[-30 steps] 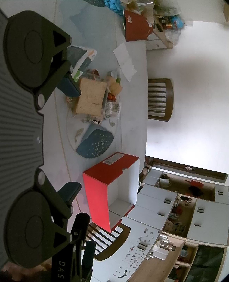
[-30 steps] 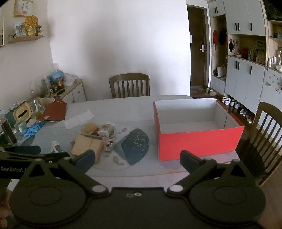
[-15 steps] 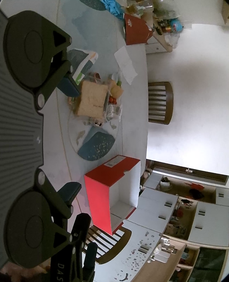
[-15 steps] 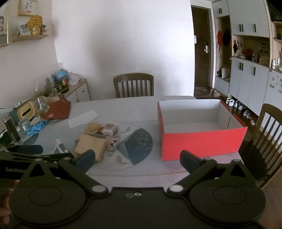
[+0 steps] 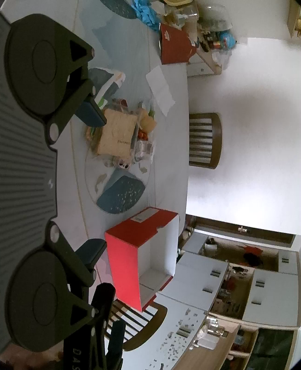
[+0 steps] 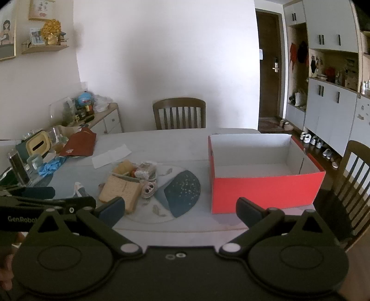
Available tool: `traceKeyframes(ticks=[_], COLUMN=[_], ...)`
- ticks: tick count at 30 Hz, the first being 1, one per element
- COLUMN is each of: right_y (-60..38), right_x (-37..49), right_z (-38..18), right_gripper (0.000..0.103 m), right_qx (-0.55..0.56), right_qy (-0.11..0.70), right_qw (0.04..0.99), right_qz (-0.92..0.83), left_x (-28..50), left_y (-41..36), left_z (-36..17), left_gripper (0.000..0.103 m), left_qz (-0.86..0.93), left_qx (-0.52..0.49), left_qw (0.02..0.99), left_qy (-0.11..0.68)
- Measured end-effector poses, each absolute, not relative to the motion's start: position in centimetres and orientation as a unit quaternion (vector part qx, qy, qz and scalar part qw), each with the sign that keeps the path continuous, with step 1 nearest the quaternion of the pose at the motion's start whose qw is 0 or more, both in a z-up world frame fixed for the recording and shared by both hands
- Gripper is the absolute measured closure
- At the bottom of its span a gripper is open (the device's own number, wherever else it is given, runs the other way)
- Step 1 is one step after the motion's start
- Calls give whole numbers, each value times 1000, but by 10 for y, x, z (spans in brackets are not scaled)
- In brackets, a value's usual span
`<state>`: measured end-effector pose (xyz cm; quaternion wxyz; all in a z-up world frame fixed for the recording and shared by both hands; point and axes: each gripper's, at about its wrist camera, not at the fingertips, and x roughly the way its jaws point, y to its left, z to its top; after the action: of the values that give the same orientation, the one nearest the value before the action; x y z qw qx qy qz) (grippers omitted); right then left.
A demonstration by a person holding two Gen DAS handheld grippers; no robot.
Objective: Organize objects
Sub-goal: 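Move both tools toward the bread items on the table, then grasp the white-and-green bread bag with the left tool while the right tool grasps the sliced bread bag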
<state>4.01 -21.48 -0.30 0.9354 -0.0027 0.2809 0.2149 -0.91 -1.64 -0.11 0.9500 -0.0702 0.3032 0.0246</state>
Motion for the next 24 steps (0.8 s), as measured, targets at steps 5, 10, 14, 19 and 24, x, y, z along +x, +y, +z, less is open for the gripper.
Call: traceKeyframes(ticks=[5,10,14,19,24], right_y=[-212,-199,-186,-162,-138], right_x=[47,57,70,87,101], right_z=[-7,-13,-21,-35,-44], right_gripper=[1,1,1,1,1], right_qx=[-15,-31,-45,-67,-86], right_qy=[286,290,296,315,326], right_qw=[931,927,923,913,907], right_qz=[224,234,243,253,253], left_x=[-7,1,9,27,44], left_y=[-12,3,19,47,80], left_z=[-4,-10,-18,-32,-52], left_gripper=[0,0,0,0,0], left_qz=[52,86,109,143,165], left_qx=[-70,-63,-52,-49,-77], left_qw=[948,946,942,928,911], left_qy=[305,308,312,340,369])
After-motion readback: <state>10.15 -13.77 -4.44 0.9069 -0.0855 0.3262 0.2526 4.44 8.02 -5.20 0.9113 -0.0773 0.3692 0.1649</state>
